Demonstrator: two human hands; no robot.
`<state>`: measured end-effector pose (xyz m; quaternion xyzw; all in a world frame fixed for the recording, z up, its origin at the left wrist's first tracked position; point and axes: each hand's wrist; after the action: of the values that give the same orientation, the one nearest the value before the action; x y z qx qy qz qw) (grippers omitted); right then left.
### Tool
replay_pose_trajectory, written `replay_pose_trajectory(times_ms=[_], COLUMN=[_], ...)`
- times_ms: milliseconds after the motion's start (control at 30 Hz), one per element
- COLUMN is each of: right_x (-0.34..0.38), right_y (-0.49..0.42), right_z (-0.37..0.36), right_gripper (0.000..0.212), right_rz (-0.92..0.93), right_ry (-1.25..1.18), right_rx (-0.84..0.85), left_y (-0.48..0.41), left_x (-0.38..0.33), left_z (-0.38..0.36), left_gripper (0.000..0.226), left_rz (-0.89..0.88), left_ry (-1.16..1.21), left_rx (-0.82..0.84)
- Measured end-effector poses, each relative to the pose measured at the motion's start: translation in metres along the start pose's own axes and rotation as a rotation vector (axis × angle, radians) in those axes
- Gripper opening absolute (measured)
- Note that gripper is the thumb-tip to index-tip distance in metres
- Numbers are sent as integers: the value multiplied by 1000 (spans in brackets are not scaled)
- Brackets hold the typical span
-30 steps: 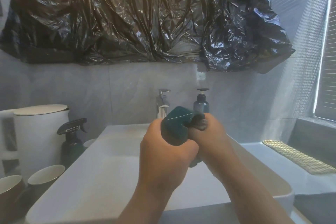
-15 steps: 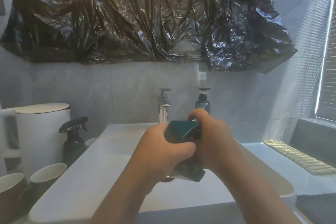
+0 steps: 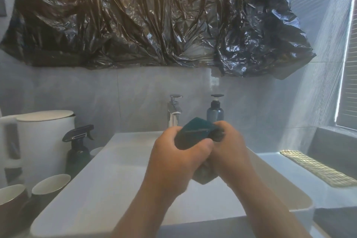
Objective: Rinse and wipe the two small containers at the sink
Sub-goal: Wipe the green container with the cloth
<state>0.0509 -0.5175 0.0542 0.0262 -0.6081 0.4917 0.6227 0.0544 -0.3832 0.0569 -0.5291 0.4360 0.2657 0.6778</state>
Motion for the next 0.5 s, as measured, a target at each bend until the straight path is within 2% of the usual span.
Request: replay_pose_trajectory(times_ms=[100,233,300,400,500], right_x=[4,9,10,9,5], right_y=[3,4,4,4,3], right_z=[5,9,8,-2,-7], right_gripper=[25,30,31,19,12], right_rz=[115,186,149,16,-59], right_ry=[146,108,-18,-229,-300], right_rx=[54,-8,-66,-74,-61], left_y=[-4,0,3,9,11], left_x=[0,1,-2,-5,-4], left_z=[6,1,-3,-8,-10], left_gripper=[32,22,24,29,33], left_rz=[72,-62,-121,-192,-198], left_ry=[-72,-68,-7,53,60], left_rx=[90,-35,-105,-192,-173])
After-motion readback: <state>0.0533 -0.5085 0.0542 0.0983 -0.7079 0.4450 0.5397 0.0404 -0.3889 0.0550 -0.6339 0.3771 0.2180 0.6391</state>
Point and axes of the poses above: each hand's wrist, its own y-axis away from the middle knuckle, its own z-axis out of the back of the hand, x = y × z, and after that the axes turned 2 degrees about -x, right-handed
